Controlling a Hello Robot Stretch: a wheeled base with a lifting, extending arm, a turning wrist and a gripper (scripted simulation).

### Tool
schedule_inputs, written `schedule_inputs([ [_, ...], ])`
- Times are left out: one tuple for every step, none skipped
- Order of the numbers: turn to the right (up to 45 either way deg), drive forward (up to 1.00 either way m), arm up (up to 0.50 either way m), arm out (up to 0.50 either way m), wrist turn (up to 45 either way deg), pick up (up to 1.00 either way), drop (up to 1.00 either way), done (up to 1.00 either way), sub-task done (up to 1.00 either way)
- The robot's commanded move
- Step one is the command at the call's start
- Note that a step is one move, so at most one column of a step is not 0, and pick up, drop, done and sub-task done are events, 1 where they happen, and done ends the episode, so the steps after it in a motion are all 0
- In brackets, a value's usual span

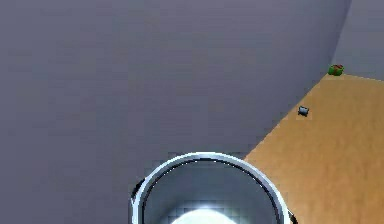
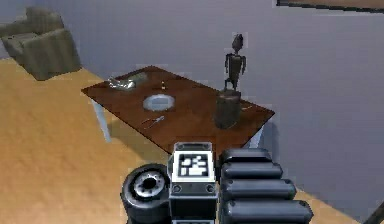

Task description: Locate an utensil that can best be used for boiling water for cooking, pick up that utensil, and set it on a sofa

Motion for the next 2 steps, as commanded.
schedule_inputs([
  [39.0, 0.00, 0.00, 0.00, 0.0, 0.00, 0.00, 0.00, 0.00],
  [0.0, 1.00, 0.00, 0.00, 0.0, 0.00, 0.00, 0.00, 0.00],
])
